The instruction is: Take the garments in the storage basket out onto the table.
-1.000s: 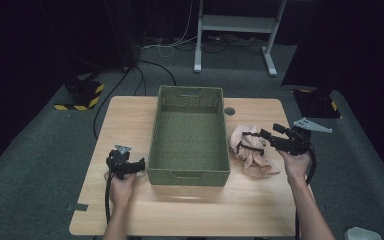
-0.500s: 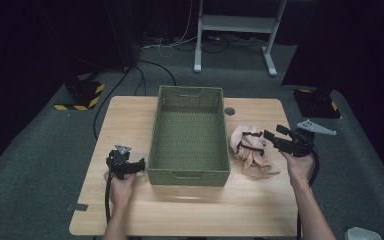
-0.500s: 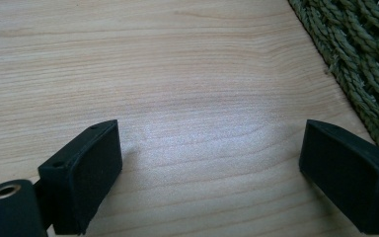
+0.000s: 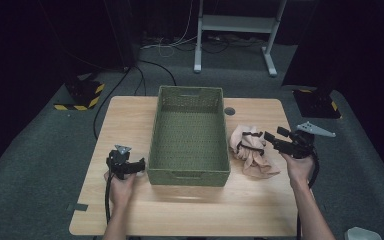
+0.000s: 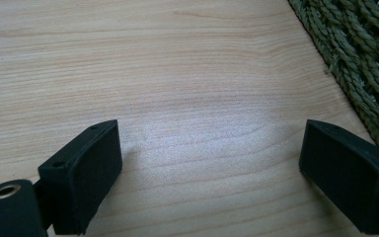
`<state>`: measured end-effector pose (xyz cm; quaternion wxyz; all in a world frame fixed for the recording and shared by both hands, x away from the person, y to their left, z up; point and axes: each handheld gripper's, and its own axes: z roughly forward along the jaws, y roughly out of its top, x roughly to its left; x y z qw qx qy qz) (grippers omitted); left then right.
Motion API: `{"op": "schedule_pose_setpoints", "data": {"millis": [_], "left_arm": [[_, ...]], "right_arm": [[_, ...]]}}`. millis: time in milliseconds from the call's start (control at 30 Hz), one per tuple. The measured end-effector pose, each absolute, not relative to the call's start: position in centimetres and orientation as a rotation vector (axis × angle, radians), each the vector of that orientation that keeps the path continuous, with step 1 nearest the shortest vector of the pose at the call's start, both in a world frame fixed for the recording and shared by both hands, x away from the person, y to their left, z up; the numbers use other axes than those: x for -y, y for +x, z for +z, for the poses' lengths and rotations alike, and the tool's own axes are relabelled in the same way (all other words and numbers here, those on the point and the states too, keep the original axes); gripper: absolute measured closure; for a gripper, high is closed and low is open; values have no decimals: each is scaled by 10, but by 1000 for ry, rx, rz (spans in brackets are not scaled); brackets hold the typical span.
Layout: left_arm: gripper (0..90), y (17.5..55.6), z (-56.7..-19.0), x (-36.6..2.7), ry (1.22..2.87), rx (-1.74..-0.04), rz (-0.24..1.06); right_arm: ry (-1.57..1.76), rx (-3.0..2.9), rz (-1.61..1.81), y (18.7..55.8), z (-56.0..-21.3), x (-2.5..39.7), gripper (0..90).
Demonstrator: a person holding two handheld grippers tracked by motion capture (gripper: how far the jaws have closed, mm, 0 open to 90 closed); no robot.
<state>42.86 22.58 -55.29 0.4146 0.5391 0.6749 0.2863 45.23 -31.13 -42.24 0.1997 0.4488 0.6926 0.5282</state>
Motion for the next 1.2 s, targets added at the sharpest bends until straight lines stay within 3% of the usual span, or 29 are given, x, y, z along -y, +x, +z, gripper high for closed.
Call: {"op": "schedule_pose_setpoints", "data": {"millis": [1200], "left_arm": [[92, 429, -553, -226, 1355, -1696, 720]], "right_arm": [[1340, -1951, 1425, 453, -450, 316, 299]]}}
